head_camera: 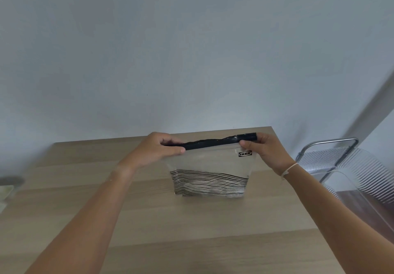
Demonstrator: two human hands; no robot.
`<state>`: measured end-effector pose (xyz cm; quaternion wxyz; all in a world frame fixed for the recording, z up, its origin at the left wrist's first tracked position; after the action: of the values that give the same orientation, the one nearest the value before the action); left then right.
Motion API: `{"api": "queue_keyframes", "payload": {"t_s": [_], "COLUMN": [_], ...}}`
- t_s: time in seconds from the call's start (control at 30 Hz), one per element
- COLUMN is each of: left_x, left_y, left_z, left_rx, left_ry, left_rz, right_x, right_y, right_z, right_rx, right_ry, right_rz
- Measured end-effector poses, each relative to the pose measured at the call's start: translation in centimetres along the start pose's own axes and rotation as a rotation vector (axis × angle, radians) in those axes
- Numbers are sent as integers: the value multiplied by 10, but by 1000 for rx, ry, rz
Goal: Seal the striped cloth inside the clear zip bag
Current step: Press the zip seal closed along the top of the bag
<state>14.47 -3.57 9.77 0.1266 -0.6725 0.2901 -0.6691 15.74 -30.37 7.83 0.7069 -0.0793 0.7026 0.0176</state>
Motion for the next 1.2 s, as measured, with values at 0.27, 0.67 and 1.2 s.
{"api": "queue_keyframes", "payload": {"t_s": [0.27,0.67,1.2], "left_x": [25,15,33], "left_y": [32,34,50], "left_z": [18,18,21], "left_rx": [-190,-230,-218], "left_ry": [58,18,6], "left_rz": [505,377,344], "right_x": [-13,4,-7], "right_y": [12,13,28], "right_z": [0,-4,-2], "right_rx": [-15,-79,-78], "right_ry": [-58,40,-4], "right_rz": [-68,0,139]}}
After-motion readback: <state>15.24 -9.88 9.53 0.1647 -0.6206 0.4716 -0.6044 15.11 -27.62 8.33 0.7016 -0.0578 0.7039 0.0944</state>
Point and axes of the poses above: each hand's wrist, its own z-axis towards the middle knuckle, its own y-axis out of the palm, x = y × z, the point moved 8 cm from there along z, towards the middle knuckle, and after that the axes turned 4 degrees about z, right-handed, at the moved point
